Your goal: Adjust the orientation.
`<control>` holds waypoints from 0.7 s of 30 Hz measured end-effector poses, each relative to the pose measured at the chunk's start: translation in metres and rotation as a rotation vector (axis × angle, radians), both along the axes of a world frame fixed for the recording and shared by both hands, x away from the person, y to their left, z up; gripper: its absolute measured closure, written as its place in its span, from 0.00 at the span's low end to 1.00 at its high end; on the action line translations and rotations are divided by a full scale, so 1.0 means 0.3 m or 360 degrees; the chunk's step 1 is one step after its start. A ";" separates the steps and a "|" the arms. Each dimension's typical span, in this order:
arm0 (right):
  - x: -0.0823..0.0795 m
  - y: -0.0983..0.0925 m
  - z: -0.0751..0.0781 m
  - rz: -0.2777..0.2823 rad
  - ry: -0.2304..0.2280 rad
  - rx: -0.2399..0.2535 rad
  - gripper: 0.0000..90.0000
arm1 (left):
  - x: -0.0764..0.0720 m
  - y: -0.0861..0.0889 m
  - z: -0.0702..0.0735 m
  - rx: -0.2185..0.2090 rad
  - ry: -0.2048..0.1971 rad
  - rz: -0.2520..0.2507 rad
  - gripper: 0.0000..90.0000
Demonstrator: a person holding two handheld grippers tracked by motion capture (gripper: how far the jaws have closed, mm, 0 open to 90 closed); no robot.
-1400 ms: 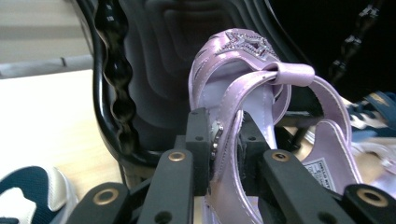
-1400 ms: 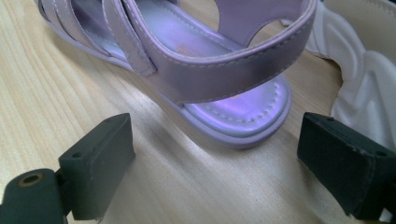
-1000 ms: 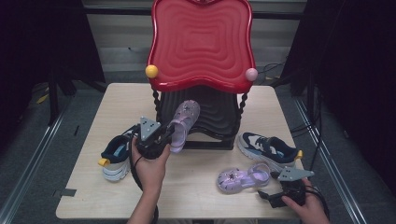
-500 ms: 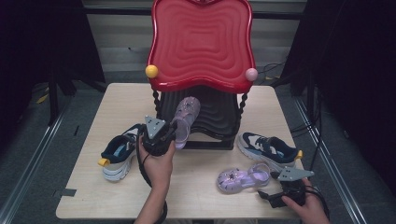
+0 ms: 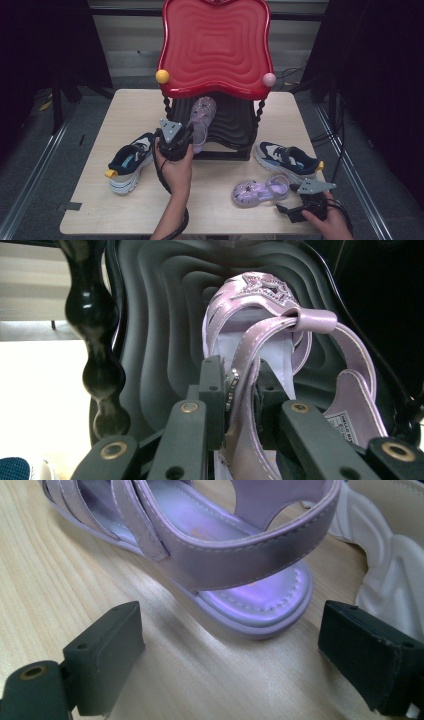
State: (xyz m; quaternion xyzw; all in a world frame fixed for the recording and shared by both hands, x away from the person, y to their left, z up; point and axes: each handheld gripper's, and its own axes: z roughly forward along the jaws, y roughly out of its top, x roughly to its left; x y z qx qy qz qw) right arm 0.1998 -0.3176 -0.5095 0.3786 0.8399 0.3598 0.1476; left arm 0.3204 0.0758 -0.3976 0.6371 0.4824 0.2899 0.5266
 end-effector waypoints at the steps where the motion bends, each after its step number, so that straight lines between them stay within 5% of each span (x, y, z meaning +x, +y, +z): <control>1: 0.000 0.000 0.000 -0.0001 0.0001 -0.0001 0.11 | 0.005 -0.005 0.001 -0.0007 -0.0005 0.0006 0.88; 21: -0.001 0.000 0.000 0.0010 0.0003 0.0003 0.11 | 0.083 -0.055 0.007 -0.0097 -0.0045 0.0141 0.88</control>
